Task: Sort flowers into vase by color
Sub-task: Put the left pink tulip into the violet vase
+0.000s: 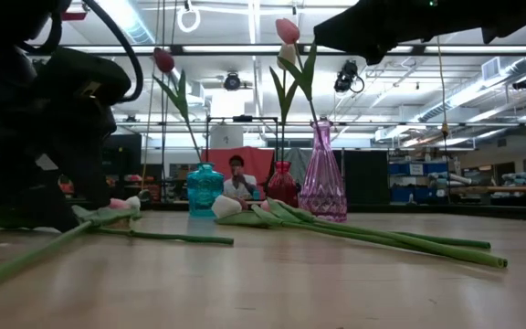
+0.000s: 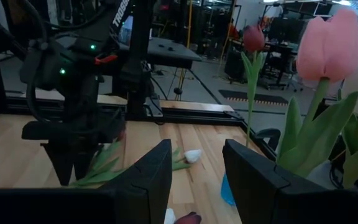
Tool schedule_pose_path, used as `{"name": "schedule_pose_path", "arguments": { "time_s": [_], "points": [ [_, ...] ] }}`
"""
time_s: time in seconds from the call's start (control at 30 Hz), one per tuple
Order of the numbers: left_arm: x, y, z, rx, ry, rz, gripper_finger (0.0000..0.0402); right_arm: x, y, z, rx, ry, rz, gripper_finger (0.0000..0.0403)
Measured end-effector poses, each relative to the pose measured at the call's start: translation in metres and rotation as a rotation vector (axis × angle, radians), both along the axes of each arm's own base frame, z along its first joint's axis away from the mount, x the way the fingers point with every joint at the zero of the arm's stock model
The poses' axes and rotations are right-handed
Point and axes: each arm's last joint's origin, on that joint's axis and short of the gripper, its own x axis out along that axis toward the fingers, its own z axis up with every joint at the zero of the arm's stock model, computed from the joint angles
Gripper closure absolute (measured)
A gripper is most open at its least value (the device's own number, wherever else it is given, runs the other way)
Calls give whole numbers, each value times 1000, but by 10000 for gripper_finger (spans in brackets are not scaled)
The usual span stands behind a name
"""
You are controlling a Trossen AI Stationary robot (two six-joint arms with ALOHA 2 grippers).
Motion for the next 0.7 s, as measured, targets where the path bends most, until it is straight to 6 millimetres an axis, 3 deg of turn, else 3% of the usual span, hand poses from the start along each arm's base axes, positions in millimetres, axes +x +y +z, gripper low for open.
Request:
{"name": "schedule_pose_path", "arguments": {
  "time_s": [0.3, 0.7],
  "points": [
    [5, 9, -1, -48, 24, 15, 214, 0, 0, 0, 0, -2, 0, 246],
    [9, 24, -3, -54, 75, -26, 340, 0, 0, 0, -3, -4, 0, 246]
  ]
}}
